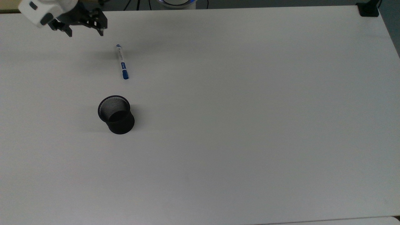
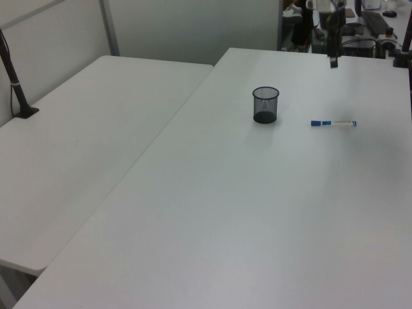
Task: Insert the marker
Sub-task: 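Lower the open gripper over the marker and close it around the marker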
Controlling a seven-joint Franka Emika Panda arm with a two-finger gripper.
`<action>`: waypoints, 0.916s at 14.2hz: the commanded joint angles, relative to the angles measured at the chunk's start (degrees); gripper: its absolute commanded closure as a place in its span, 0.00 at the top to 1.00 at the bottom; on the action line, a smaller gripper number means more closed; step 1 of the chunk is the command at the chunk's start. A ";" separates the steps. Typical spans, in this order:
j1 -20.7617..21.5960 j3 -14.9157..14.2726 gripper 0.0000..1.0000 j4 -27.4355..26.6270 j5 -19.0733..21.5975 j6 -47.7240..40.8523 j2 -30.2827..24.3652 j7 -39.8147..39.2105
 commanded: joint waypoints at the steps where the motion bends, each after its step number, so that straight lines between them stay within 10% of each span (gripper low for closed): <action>1: 3.29 0.02 0.98 -9.53 -2.19 10.37 -2.18 6.71; 5: 6.29 0.02 0.98 -17.89 -5.36 19.34 -1.48 8.76; 13: 9.63 0.20 0.61 -18.96 -8.09 27.45 4.67 11.49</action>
